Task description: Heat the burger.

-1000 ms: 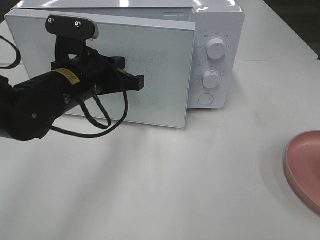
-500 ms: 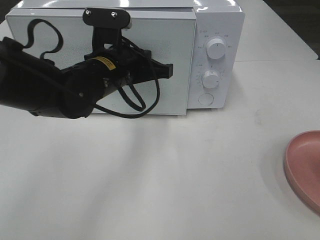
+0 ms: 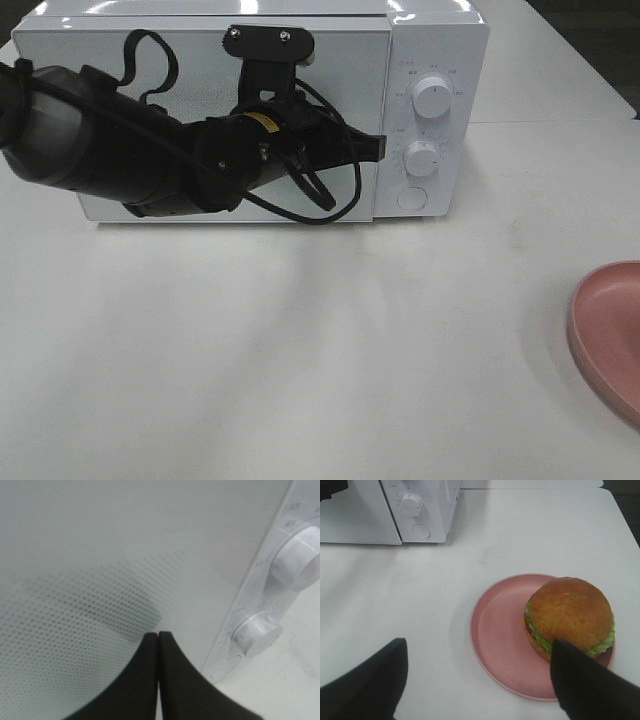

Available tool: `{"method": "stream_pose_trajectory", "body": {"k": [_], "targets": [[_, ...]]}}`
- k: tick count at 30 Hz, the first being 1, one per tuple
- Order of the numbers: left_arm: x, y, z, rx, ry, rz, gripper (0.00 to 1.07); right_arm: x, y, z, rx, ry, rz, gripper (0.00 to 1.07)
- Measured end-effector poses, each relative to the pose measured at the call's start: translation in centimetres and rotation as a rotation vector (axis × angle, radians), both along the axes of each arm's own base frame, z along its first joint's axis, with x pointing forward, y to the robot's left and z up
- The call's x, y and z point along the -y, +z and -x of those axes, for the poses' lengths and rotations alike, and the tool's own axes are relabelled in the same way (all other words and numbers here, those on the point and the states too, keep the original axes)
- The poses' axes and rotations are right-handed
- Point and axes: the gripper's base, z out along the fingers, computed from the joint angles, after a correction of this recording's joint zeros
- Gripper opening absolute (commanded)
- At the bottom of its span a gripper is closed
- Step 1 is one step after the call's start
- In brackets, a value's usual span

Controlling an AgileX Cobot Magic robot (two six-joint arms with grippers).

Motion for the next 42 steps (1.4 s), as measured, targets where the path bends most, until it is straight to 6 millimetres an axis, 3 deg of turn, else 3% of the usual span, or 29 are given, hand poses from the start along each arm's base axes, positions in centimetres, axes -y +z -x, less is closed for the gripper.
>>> {"method": "stream_pose_trajectory", "body": {"k": [18,23,26,28,29,30,31,32,33,34,36,42], "targets": [[1.1,-0.1,-0.9,-0.033,-0.007,-0.033,0.00,0.0,0.0,0.0,0.000,0.000,0.000,0.75],[1.7,0.2,-0.3,-0.028,-0.045,-0.074,0.00,0.0,0.0,0.0,0.000,0.000,0.000,0.75],[2.4,1.7,0.9,-0.051,-0.134,-0.111,0.05,0.0,0.0,0.0,0.000,0.000,0.000,0.75],[2.9,2.5,2.0,-0.107,-0.208,-0.126,0.29,0.0,0.0,0.0,0.000,0.000,0.000,0.75],[2.9,2.5,2.0,-0.107,-0.208,-0.126,0.29,0.0,0.0,0.0,0.000,0.000,0.000,0.75],[2.9,2.6,2.3,-0.133,-0.229,-0.133,0.40,0.0,0.0,0.0,0.000,0.000,0.000,0.75],[3.0,2.6,3.1,-0.200,-0.282,-0.151,0.65,0.0,0.0,0.0,0.000,0.000,0.000,0.75],[3.0,2.6,3.1,-0.200,-0.282,-0.151,0.65,0.0,0.0,0.0,0.000,0.000,0.000,0.75],[2.9,2.5,3.4,-0.238,-0.307,-0.162,0.75,0.0,0.0,0.0,0.000,0.000,0.000,0.75],[2.8,2.5,4.1,-0.304,-0.355,-0.181,0.93,0.0,0.0,0.0,0.000,0.000,0.000,0.75],[2.6,2.4,4.6,-0.373,-0.404,-0.208,0.99,0.0,0.0,0.0,0.000,0.000,0.000,0.75],[1.1,2.1,5.8,-0.573,-0.492,-0.283,0.99,0.0,0.0,0.0,0.000,0.000,0.000,0.75]]}}
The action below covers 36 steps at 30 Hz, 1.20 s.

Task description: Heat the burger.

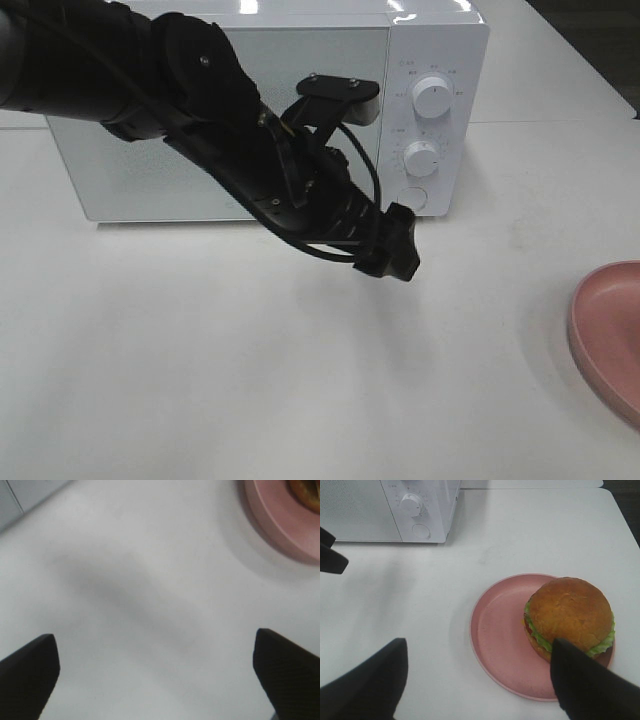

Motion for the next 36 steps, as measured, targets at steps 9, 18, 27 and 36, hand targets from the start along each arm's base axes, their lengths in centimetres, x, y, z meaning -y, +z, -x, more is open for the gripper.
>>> {"method": "stream_pose_trajectory", "body": {"k": [9,18,27,36], "targets": [[-5.0,-0.5,-1.0,-0.308,0.114,-0.154,0.99,0.0,0.0,0.0,0.000,0.000,0.000,0.75],[-12.0,2.8,-2.1,-0.459,0.226,-0.239,0.99,0.0,0.0,0.0,0.000,0.000,0.000,0.75],[-19.7,6.9,-1.2,-0.407,0.411,-0.247,0.99,0.0,0.0,0.0,0.000,0.000,0.000,0.75],[-28.2,7.7,2.9,-0.404,0.683,-0.211,0.99,0.0,0.0,0.0,0.000,0.000,0.000,0.75]]}}
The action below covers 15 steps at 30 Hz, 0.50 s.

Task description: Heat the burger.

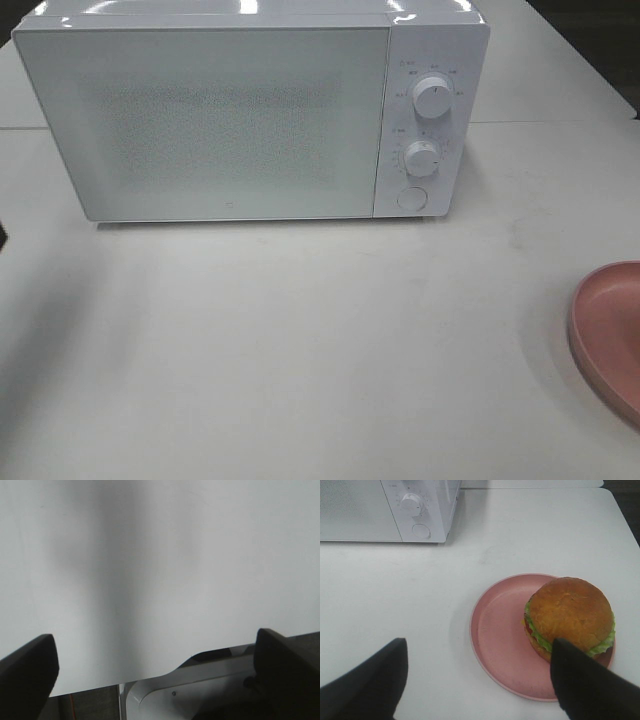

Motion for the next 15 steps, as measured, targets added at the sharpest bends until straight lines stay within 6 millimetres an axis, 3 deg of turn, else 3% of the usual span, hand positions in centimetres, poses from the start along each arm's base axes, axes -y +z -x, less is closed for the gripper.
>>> {"method": "stream_pose_trajectory", "body": {"k": [2,5,7,10,12,13,15], "targets": [[-1.8,1.4,2.5,0.083,0.093,-0.014,0.99,0.0,0.0,0.0,0.000,0.000,0.000,0.75],[-1.8,1.7,3.0,0.097,0.102,-0.020,0.99,0.0,0.0,0.0,0.000,0.000,0.000,0.75],[-2.1,2.9,5.4,0.164,0.115,-0.071,0.99,0.0,0.0,0.0,0.000,0.000,0.000,0.75],[-2.1,2.9,5.9,0.172,0.119,-0.082,0.99,0.0,0.0,0.0,0.000,0.000,0.000,0.75],[-2.4,3.3,8.6,0.247,0.147,-0.133,0.99,0.0,0.0,0.0,0.000,0.000,0.000,0.75],[-2.4,3.3,8.6,0.247,0.147,-0.133,0.99,0.0,0.0,0.0,0.000,0.000,0.000,0.75],[-2.4,3.2,10.7,0.321,0.160,-0.156,0.99,0.0,0.0,0.0,0.000,0.000,0.000,0.75]]}}
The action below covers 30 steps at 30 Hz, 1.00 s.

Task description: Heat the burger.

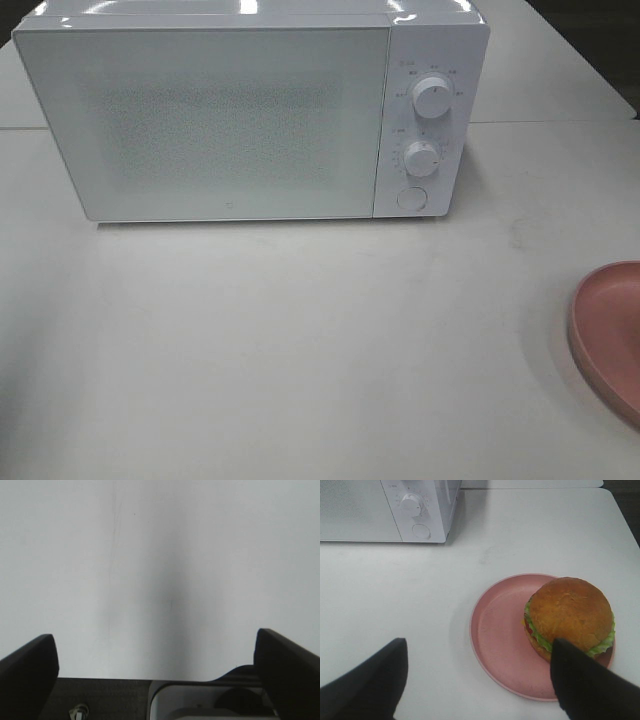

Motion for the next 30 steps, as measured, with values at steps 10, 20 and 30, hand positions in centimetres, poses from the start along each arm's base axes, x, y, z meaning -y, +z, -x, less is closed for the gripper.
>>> {"method": "stream_pose_trajectory", "body": {"k": [10,20,30], "targets": [[0.3,-1.5,5.9,0.189,0.008,-0.053,0.98,0.0,0.0,0.0,0.000,0.000,0.000,0.75],[0.5,-2.1,10.1,0.382,0.027,-0.076,0.98,0.0,0.0,0.0,0.000,0.000,0.000,0.75],[0.9,-1.6,14.1,0.643,0.033,-0.097,0.98,0.0,0.0,0.0,0.000,0.000,0.000,0.75]]}}
